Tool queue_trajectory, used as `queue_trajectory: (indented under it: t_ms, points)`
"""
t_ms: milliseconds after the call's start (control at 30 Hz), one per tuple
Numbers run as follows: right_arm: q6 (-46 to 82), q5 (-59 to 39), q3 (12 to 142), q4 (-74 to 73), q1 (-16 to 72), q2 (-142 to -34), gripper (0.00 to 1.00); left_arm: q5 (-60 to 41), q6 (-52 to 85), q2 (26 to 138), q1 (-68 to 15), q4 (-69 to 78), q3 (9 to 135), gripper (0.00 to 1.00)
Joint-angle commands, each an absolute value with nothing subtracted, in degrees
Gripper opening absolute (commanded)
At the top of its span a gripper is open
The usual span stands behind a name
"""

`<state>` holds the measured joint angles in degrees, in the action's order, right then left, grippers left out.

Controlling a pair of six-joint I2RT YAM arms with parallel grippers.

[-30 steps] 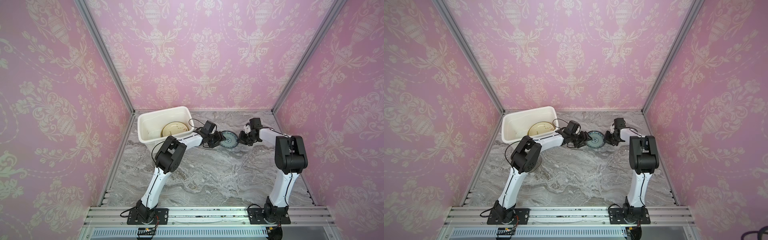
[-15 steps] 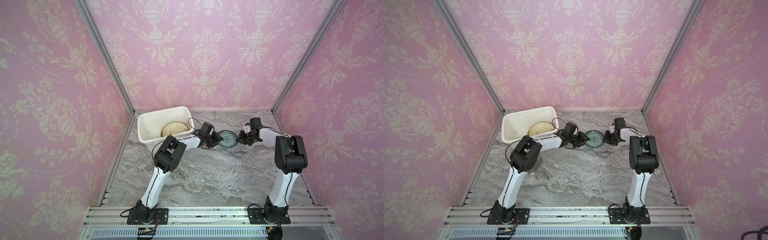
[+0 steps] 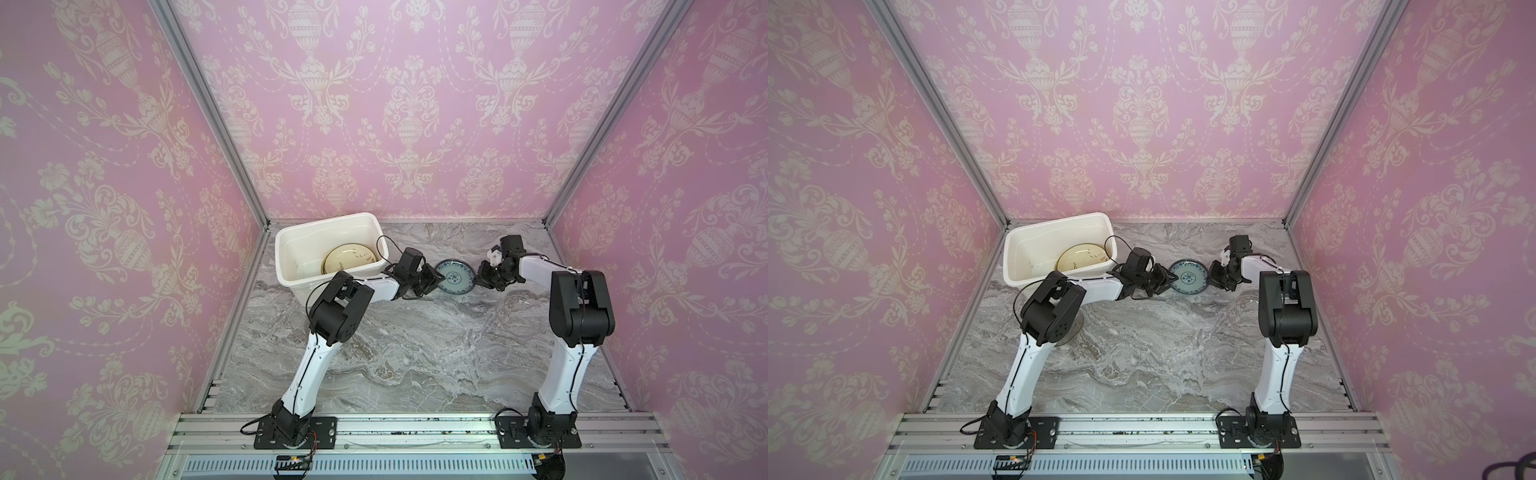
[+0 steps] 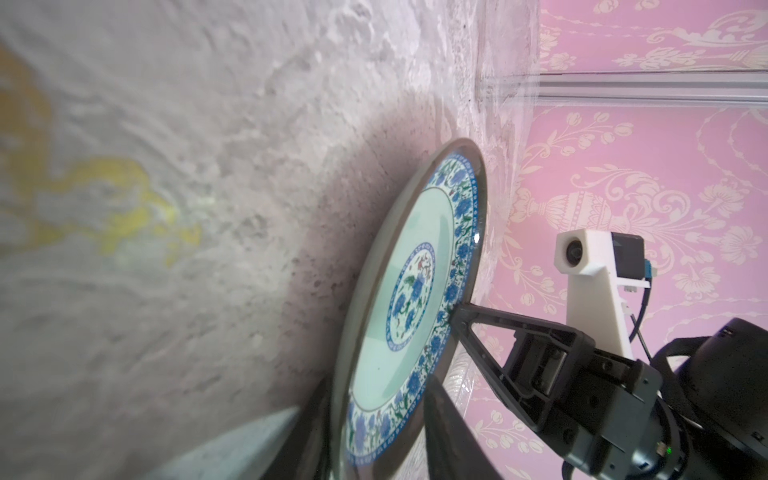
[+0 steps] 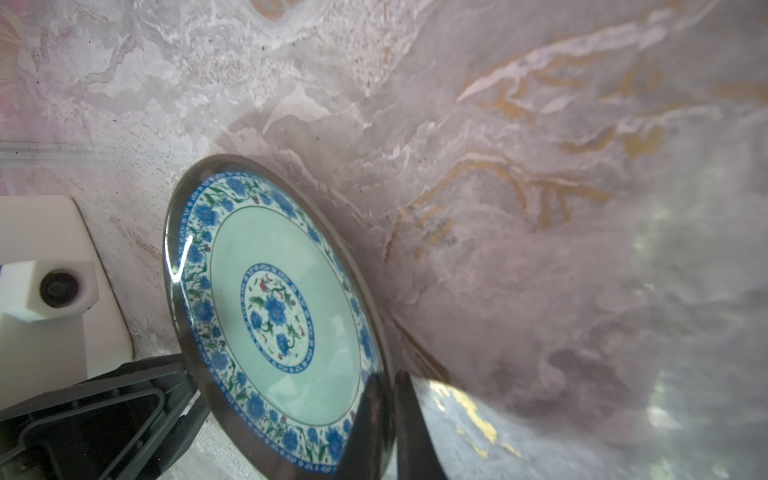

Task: Place the plates into the plastic bin on the countertop
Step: 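Close the left gripper on the upright blue plate's opposite rim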

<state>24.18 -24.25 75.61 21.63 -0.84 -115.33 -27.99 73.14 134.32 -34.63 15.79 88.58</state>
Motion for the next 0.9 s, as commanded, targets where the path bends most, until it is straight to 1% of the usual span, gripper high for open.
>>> queue_trajectory:
  t_ms: [0, 233, 333, 433, 467, 533, 567, 700, 867]
  points:
    - [23.03, -28.05, 75.20, 25.83, 0.81, -117.60, 0.00, -29.97, 72.95, 134.16, -35.39, 24.85, 88.41, 0.35]
    - [22.93, -31.22, 76.32, 27.33, 0.45, -118.02, 0.00, -30.71, 68.60, 132.63, -35.64, 23.78, 87.26, 0.34]
    - [23.63, -33.22, 76.24, 27.47, 0.04, -117.64, 0.00, -31.03, 64.67, 131.68, -35.90, 20.65, 87.56, 0.36]
    - [24.17, -34.77, 75.70, 27.51, -0.35, -116.65, 0.00, -29.57, 60.79, 130.37, -36.03, 16.31, 86.98, 0.39]
    - [24.32, -35.26, 75.47, 27.59, -0.43, -116.25, 0.00, -28.79, 59.92, 129.99, -35.99, 14.99, 86.56, 0.43]
    - [24.60, -36.22, 74.97, 27.60, -0.54, -115.44, 0.00, -27.80, 58.92, 129.56, -35.99, 13.73, 85.92, 0.46]
    - [24.76, -36.77, 74.66, 27.58, -0.61, -115.03, 0.00, -27.66, 58.96, 129.52, -36.01, 13.71, 85.71, 0.48]
    - [25.31, -38.98, 73.25, 26.99, -0.45, -113.84, 0.00, -28.37, 60.20, 129.87, -36.14, 15.41, 85.95, 0.48]
    - [25.58, -40.08, 71.52, 26.52, -0.26, -113.29, 0.00, -29.69, 65.46, 130.42, -36.17, 22.73, 84.98, 0.44]
